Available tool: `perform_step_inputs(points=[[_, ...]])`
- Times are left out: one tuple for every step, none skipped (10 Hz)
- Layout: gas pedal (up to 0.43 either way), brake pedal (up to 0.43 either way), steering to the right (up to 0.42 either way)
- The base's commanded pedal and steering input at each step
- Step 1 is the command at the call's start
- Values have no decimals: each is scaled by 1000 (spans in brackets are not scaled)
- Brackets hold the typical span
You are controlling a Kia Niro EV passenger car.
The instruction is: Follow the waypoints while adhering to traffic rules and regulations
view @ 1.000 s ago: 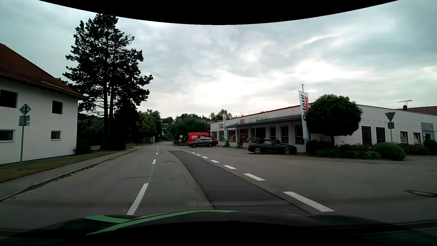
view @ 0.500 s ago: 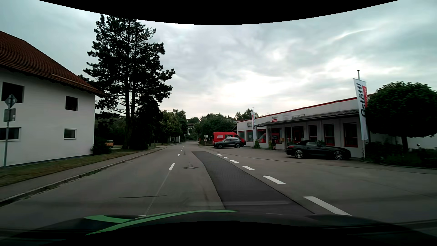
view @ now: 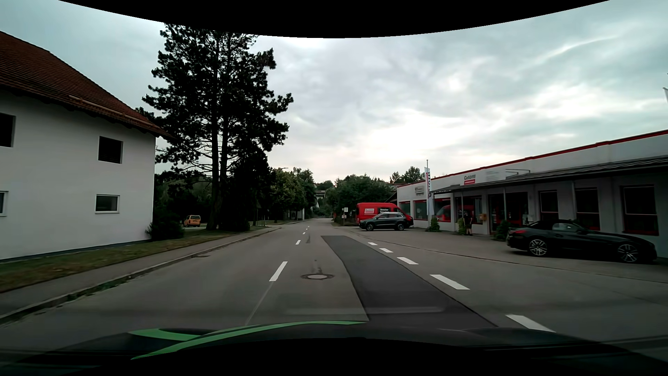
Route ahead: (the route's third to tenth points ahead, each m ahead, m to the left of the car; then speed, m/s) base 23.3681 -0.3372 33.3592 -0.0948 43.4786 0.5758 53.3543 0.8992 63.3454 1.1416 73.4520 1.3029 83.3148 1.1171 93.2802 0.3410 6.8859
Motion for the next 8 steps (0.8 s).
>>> perform_step_inputs(points=[[150,0,-47],[157,0,-29],[157,0,-24],[157,0,-23],[157,0,-21],[157,0,-13],[169,0,-8],[169,0,-8]])
